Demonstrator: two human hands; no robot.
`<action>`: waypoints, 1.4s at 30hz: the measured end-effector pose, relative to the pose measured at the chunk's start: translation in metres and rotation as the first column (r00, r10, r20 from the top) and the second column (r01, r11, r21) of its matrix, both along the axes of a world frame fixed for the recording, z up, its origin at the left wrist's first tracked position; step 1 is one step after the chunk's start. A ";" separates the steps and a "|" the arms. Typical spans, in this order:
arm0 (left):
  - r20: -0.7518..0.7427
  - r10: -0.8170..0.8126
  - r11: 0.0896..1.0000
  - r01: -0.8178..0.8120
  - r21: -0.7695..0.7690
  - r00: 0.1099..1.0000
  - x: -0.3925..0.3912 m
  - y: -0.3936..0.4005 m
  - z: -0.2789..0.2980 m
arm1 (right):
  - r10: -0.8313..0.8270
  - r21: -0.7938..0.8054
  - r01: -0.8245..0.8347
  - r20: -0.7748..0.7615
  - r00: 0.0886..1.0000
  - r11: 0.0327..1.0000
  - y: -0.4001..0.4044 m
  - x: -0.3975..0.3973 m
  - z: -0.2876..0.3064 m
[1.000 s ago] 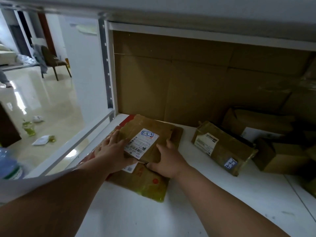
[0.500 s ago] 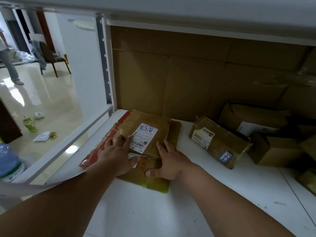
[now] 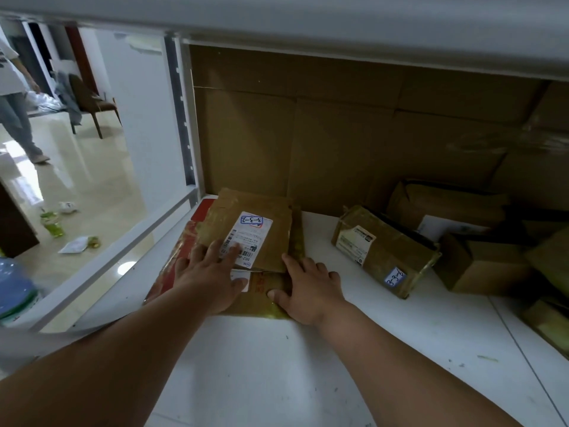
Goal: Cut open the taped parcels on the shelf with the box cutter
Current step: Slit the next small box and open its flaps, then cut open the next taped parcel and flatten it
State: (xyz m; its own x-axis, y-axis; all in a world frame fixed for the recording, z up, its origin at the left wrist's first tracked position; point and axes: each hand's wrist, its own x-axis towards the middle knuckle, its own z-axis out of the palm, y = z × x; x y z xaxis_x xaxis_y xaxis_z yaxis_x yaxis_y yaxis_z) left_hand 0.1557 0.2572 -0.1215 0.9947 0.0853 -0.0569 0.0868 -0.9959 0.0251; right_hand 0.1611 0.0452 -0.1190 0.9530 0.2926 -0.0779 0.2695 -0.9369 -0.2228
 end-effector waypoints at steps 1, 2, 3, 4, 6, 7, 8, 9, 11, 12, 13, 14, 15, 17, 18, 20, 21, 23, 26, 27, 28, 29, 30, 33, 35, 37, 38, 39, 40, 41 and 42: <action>0.002 -0.005 1.000 0.005 -0.001 1.000 0.000 0.001 0.001 | 0.005 0.001 -0.005 -0.003 1.000 1.000 -0.001 -0.001 0.000; 0.013 -0.011 1.000 0.011 -0.002 1.000 0.000 0.001 0.002 | 0.009 0.001 -0.009 -0.005 1.000 1.000 -0.001 -0.002 0.000; 0.028 -0.017 1.000 0.017 -0.001 0.999 0.000 0.002 0.003 | 0.012 0.004 -0.012 -0.007 1.000 1.000 -0.001 -0.003 0.000; 0.045 -0.022 1.000 0.022 0.001 0.999 -0.001 0.001 0.005 | 0.013 0.013 -0.013 -0.009 1.000 1.000 -0.001 -0.003 0.002; 0.089 -0.025 1.000 0.024 0.012 0.996 -0.001 -0.002 0.009 | 0.007 0.047 -0.007 0.002 1.000 0.999 -0.001 -0.004 0.004; 0.114 -0.024 1.000 0.022 0.017 0.993 -0.001 -0.004 0.011 | -0.001 0.070 0.000 0.018 1.000 0.998 -0.001 -0.005 0.006; 0.136 -0.021 1.000 0.019 0.017 0.990 -0.002 -0.007 0.014 | -0.013 0.091 0.009 0.037 0.999 0.996 -0.002 -0.005 0.008; 0.156 -0.017 1.000 0.015 0.010 0.988 -0.002 -0.009 0.016 | -0.026 0.109 0.020 0.059 0.998 0.994 -0.004 -0.006 0.010; 0.204 -0.013 1.000 0.015 -0.010 0.979 -0.002 -0.015 0.021 | -0.056 0.121 0.044 0.105 0.993 0.992 -0.008 -0.007 0.015; 0.234 -0.015 1.000 0.019 -0.017 0.972 -0.003 -0.019 0.023 | -0.072 0.118 0.057 0.127 0.989 0.991 -0.012 -0.007 0.017; 0.261 -0.020 0.999 0.026 -0.020 0.965 -0.003 -0.023 0.025 | -0.087 0.115 0.070 0.153 0.984 0.991 -0.016 -0.007 0.020; 0.281 -0.027 0.999 0.035 -0.023 0.959 -0.003 -0.027 0.027 | -0.102 0.112 0.082 0.184 0.978 0.990 -0.022 -0.008 0.022; 0.295 -0.034 0.999 0.044 -0.028 0.955 -0.003 -0.032 0.028 | -0.115 0.113 0.092 0.220 0.969 0.989 -0.028 -0.008 0.025; 0.313 -0.053 0.997 0.066 -0.033 0.948 -0.003 -0.044 0.032 | -0.140 0.115 0.110 0.297 0.944 0.987 -0.041 -0.008 0.030; 0.325 -0.069 0.996 0.082 -0.029 0.943 -0.003 -0.050 0.033 | -0.154 0.108 0.124 0.337 0.929 0.986 -0.048 -0.009 0.032; 0.354 -0.104 0.992 0.121 -0.024 0.929 -0.004 -0.064 0.035 | -0.193 0.086 0.173 0.418 0.888 0.981 -0.065 -0.009 0.037; 0.362 -0.119 0.990 0.137 -0.025 0.925 -0.004 -0.070 0.035 | -0.220 0.080 0.207 0.450 0.865 0.975 -0.074 -0.009 0.039; 0.362 -0.142 0.987 0.158 -0.014 0.921 -0.006 -0.084 0.036 | -0.291 0.081 0.288 0.471 0.832 0.954 -0.092 -0.008 0.043; 0.359 -0.172 0.985 0.173 0.031 0.917 -0.009 -0.100 0.034 | -0.406 0.026 0.429 0.374 0.834 0.903 -0.124 -0.005 0.044; 0.357 -0.176 0.984 0.173 0.041 0.917 -0.010 -0.105 0.033 | -0.428 -0.019 0.459 0.328 0.842 0.888 -0.134 -0.004 0.042; 0.350 -0.179 0.984 0.173 0.047 0.920 -0.012 -0.109 0.032 | -0.437 -0.061 0.473 0.295 0.850 0.879 -0.144 -0.004 0.040; 0.338 -0.180 0.984 0.173 0.050 0.924 -0.013 -0.113 0.030 | -0.433 -0.091 0.471 0.273 0.859 0.877 -0.152 -0.004 0.038; 0.324 -0.180 0.984 0.173 0.050 0.929 -0.015 -0.117 0.028 | -0.420 -0.105 0.457 0.260 0.870 0.883 -0.159 -0.005 0.035; 0.282 -0.169 0.986 0.163 0.043 0.945 -0.020 -0.127 0.025 | -0.364 -0.067 0.393 0.261 0.894 0.917 -0.170 -0.009 0.028; 0.262 -0.158 0.987 0.154 0.037 0.952 -0.024 -0.133 0.024 | -0.332 -0.028 0.352 0.271 0.904 0.936 -0.174 -0.011 0.028; 0.259 -0.149 0.989 0.146 0.030 0.954 -0.027 -0.140 0.025 | -0.309 0.008 0.319 0.274 0.911 0.948 -0.179 -0.012 0.028; 0.259 -0.143 0.990 0.142 0.023 0.955 -0.028 -0.144 0.025 | -0.298 0.028 0.302 0.271 0.915 0.953 -0.182 -0.014 0.027; 0.260 -0.135 0.991 0.137 0.012 0.956 -0.030 -0.148 0.026 | -0.287 0.052 0.283 0.266 0.920 0.958 -0.185 -0.016 0.027; 0.261 -0.126 0.991 0.132 -0.005 0.957 -0.031 -0.152 0.026 | -0.274 0.082 0.262 0.258 0.926 0.962 -0.188 -0.019 0.027; 0.258 -0.117 0.992 0.127 -0.023 0.959 -0.032 -0.157 0.026 | -0.263 0.116 0.241 0.247 0.933 0.963 -0.191 -0.022 0.028; 0.254 -0.104 0.992 0.120 -0.046 0.962 -0.033 -0.162 0.026 | -0.254 0.151 0.224 0.233 0.938 0.963 -0.194 -0.025 0.029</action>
State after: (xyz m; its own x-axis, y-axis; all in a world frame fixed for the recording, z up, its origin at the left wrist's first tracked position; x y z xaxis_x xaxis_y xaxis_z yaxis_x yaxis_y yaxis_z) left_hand 0.1223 0.0956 -0.0951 0.9808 -0.0234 0.1935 -0.0419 -0.9949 0.0922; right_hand 0.1364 -0.1487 -0.0905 0.9803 0.0463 0.1919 0.1021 -0.9508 -0.2926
